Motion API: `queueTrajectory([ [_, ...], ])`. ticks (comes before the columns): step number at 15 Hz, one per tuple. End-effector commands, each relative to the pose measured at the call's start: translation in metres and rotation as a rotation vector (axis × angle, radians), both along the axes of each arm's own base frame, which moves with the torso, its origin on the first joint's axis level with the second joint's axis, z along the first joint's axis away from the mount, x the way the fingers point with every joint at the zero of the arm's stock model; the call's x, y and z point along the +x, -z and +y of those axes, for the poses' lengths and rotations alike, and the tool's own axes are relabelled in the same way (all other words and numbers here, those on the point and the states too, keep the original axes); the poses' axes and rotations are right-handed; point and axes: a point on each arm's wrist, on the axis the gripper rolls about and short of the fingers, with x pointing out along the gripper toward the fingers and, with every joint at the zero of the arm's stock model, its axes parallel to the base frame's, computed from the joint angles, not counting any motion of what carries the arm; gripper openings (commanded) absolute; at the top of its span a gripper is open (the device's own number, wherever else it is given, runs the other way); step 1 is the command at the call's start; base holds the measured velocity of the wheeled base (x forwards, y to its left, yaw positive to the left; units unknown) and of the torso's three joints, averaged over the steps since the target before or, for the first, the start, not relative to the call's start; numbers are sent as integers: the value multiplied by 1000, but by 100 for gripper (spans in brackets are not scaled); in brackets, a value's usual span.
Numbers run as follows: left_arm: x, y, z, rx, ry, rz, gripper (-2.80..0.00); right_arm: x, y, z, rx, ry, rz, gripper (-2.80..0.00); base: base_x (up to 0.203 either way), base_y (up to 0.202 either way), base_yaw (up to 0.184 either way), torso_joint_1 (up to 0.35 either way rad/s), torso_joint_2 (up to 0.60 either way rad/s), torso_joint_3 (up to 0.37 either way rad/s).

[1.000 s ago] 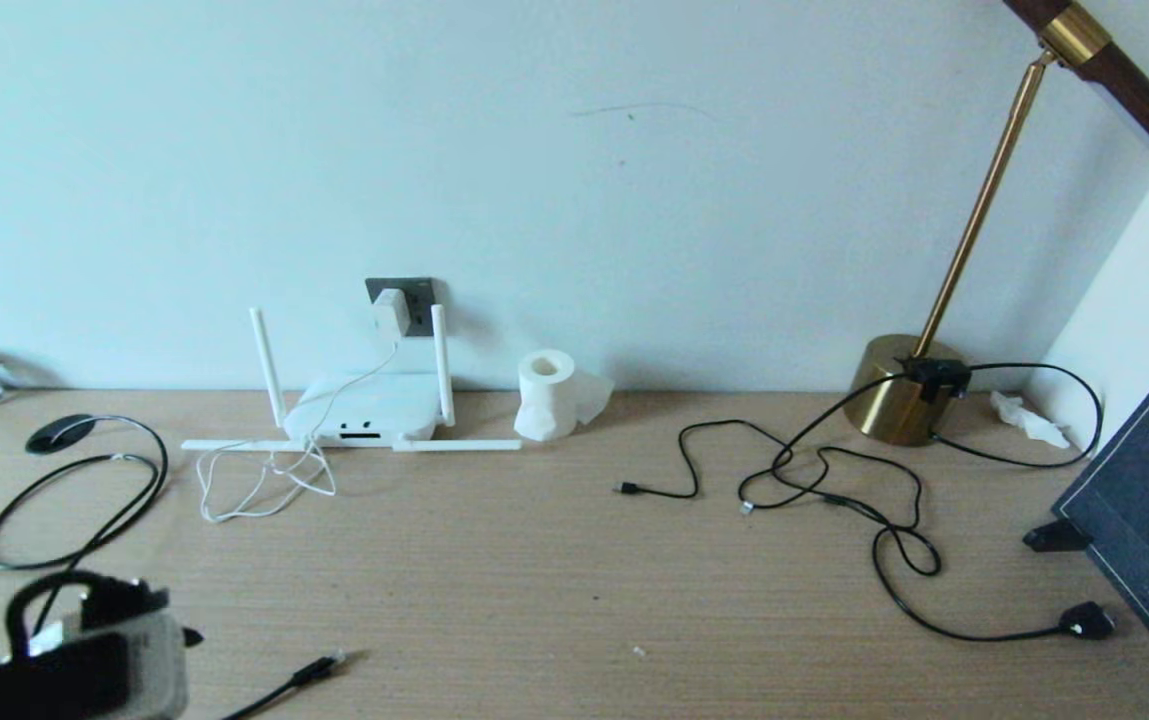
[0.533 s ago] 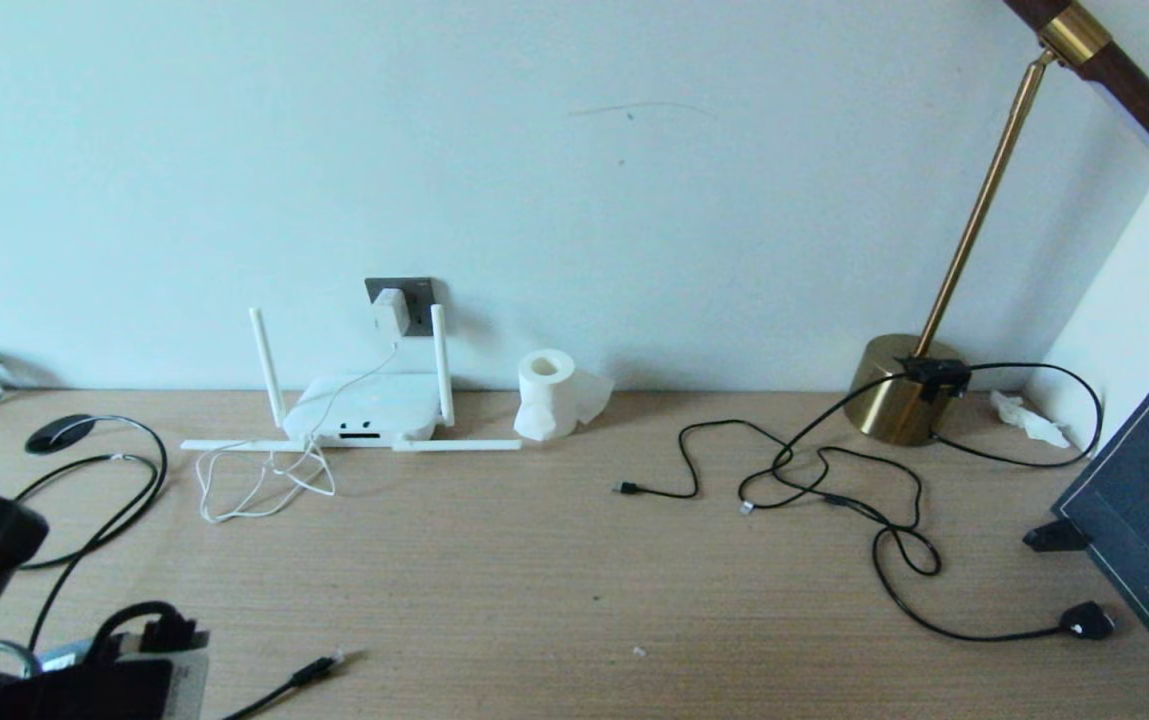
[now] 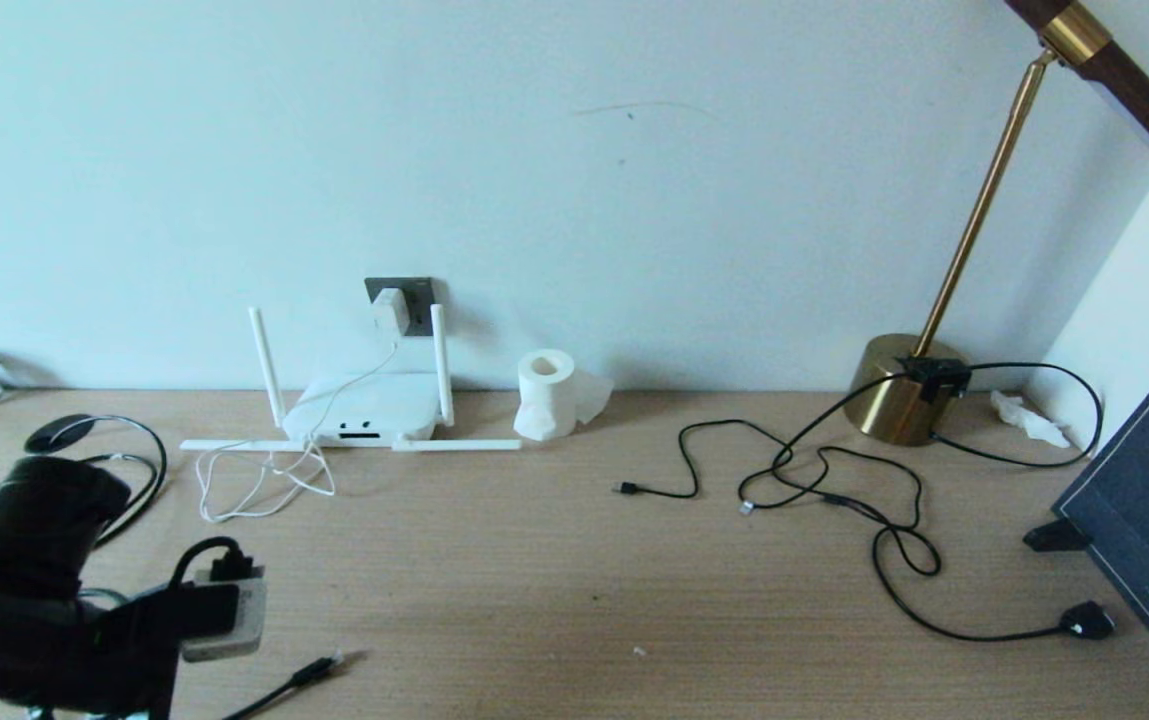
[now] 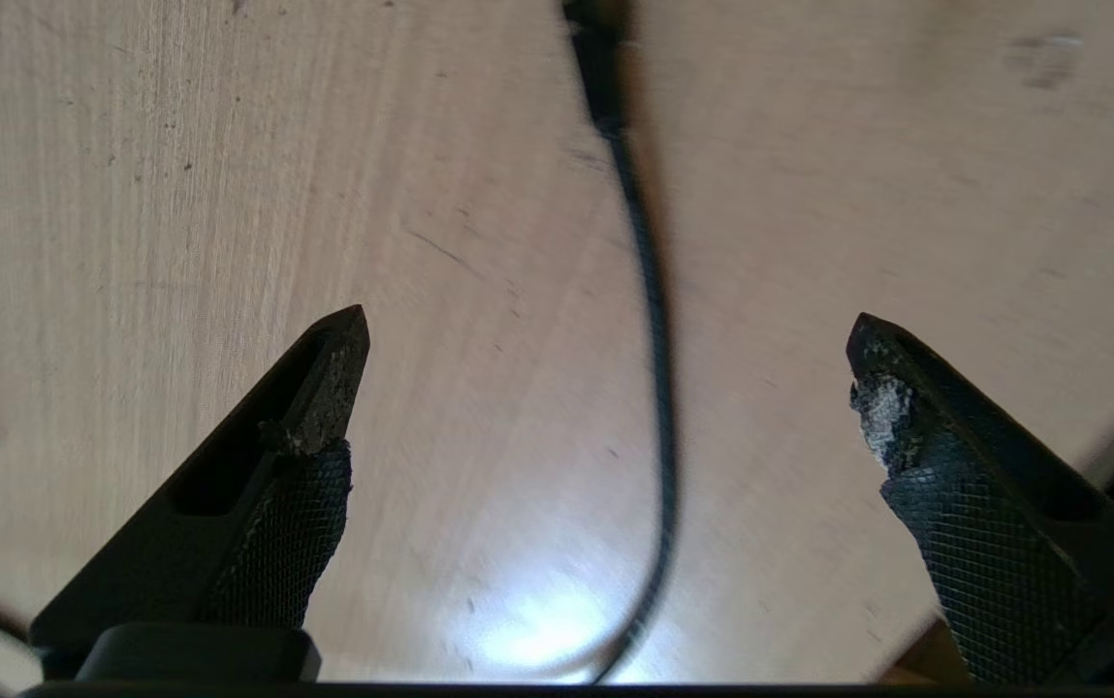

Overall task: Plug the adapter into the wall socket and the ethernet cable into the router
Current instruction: Plug plug into socket

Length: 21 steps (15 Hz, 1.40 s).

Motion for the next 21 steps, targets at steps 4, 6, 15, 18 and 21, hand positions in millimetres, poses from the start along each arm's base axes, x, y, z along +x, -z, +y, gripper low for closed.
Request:
queueTrajectory([
  [4,25,18,4,-44,12,65,0,0,0,0,0,-1,2,0,0,0,0,0,0,0],
  [6,29,18,4,-44,12,64,0,0,0,0,0,-1,2,0,0,0,0,0,0,0],
  [15,39,22,3,-55,10,71,0,0,0,0,0,-1,3,0,0,0,0,0,0,0],
  [18,41,24,3,-60,1,81,0,0,0,0,0,0,1,0,0,0,0,0,0,0],
  [21,44,26,1,-64,-3,85,0,0,0,0,0,-1,1,0,0,0,0,0,0,0],
])
